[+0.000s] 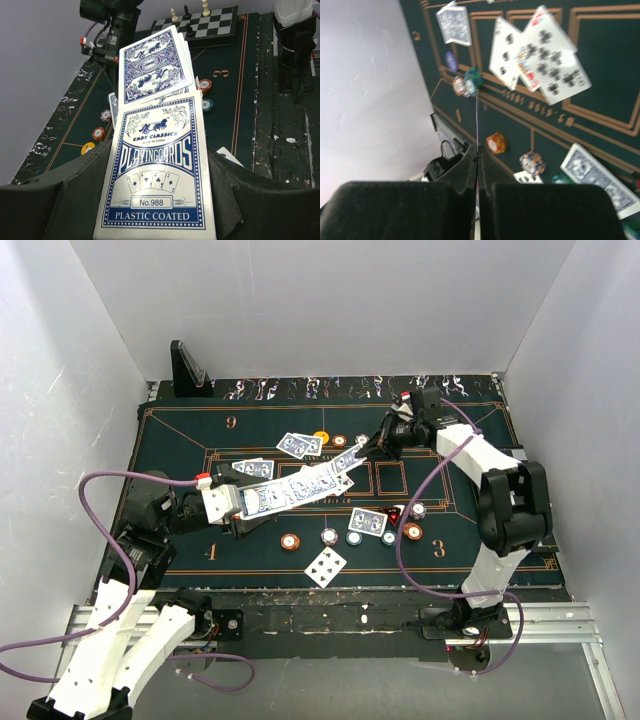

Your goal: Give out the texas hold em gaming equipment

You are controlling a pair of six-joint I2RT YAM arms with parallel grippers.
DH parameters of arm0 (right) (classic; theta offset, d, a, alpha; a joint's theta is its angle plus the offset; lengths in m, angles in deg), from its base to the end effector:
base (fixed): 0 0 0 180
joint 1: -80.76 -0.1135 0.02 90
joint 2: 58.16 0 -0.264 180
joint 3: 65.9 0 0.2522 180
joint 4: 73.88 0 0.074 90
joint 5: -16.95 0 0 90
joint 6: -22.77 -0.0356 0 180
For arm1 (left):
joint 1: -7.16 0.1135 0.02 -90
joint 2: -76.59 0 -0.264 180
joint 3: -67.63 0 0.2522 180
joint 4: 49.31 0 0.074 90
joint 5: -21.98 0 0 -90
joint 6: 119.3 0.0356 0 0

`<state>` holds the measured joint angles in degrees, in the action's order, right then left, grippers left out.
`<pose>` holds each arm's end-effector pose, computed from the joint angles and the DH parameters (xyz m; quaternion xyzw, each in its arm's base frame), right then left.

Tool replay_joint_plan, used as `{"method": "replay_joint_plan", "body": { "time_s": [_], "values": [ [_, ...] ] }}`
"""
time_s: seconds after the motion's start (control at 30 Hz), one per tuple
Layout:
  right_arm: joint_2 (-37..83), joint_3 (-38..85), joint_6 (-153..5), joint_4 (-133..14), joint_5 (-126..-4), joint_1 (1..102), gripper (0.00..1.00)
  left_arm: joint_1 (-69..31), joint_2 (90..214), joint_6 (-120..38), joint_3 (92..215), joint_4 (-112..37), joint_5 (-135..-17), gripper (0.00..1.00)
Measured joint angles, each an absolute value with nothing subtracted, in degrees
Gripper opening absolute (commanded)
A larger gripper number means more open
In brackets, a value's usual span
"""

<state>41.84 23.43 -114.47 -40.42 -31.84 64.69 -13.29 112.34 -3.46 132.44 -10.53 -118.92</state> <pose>0.3644 0.1294 0.2566 0.0995 0.8672 0.4673 0.1404 0.1040 -0.0683 0.3740 0.5261 0.5258 -0.3008 0.5969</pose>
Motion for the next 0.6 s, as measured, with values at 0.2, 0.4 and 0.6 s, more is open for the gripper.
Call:
{"method": "replay_joint_plan", "body": {
  "time_s": [0.2, 0.4, 0.6],
  "values": [
    [49.9, 23.5, -111.7, -41.0, -36.4, 64.6, 0.01, -13.3, 112.3, -3.6, 132.4, -10.5, -118.9, 0.00],
    [54.9, 25.9, -110.3, -42.0, -40.5, 64.1, 0.01, -13.3, 112.4, -3.6, 132.4, -10.5, -118.9, 0.00],
    [57.5, 26.7, -109.0, -42.5, -43.2, 62.8, 0.01, -13.3, 112.4, -3.6, 132.4, -10.5, -118.9, 0.00]
  ]
}}
